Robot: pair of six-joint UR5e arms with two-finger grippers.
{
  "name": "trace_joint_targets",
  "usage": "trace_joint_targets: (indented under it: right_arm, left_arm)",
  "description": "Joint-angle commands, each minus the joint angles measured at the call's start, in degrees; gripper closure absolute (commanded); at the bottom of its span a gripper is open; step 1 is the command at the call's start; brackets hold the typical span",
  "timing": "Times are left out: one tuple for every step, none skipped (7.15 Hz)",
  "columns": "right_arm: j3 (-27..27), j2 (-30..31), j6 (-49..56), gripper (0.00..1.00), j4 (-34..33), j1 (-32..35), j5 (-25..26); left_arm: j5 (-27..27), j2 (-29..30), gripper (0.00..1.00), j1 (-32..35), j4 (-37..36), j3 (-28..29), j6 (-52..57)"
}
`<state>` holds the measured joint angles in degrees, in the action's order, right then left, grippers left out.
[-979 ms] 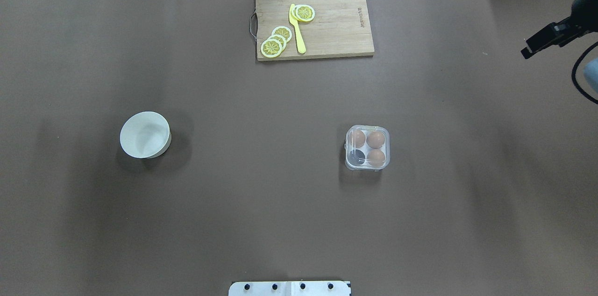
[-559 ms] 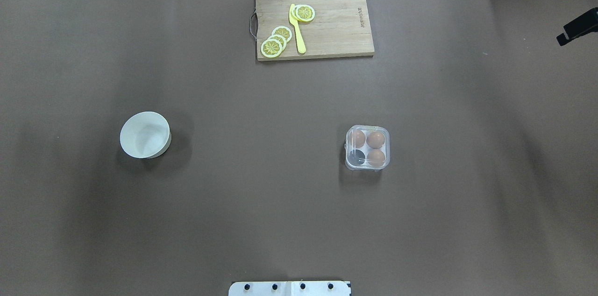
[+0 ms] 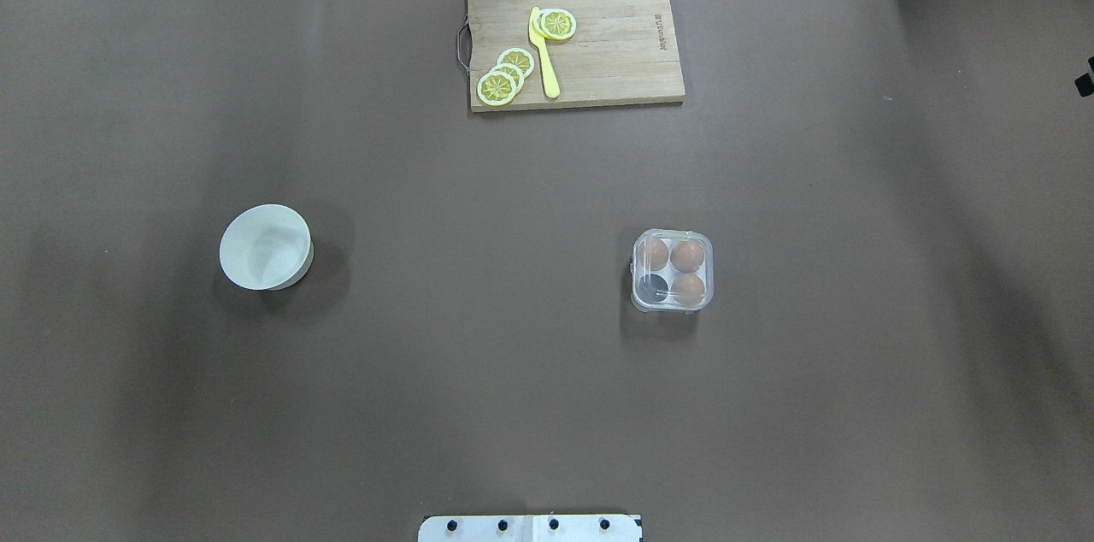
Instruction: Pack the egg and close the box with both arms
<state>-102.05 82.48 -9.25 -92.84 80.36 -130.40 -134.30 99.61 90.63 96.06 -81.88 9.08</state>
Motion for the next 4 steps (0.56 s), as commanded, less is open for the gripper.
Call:
trace_joint_targets:
  right_arm:
    - [1.2, 0.9, 0.0, 0.00, 0.0, 0.2, -0.1]
    - [1.3, 1.5, 0.0, 0.00, 0.0, 0.4, -0.1]
    - [1.3, 1.7, 0.0, 0.00, 0.0, 0.4, -0.1]
    - [1.3, 1.8, 0.0, 0.00, -0.1, 0.6, -0.1]
  left_arm:
    - [0.0, -0.1, 0.02, 0.1, 0.2, 0.0, 0.1]
    - [0.0, 0.0, 0.02, 0.1, 0.2, -0.1, 0.0]
    - [0.0, -0.1, 0.02, 0.1, 0.2, -0.3, 0.1]
    - [0.0, -0.1, 0.02, 0.1, 0.2, -0.3, 0.1]
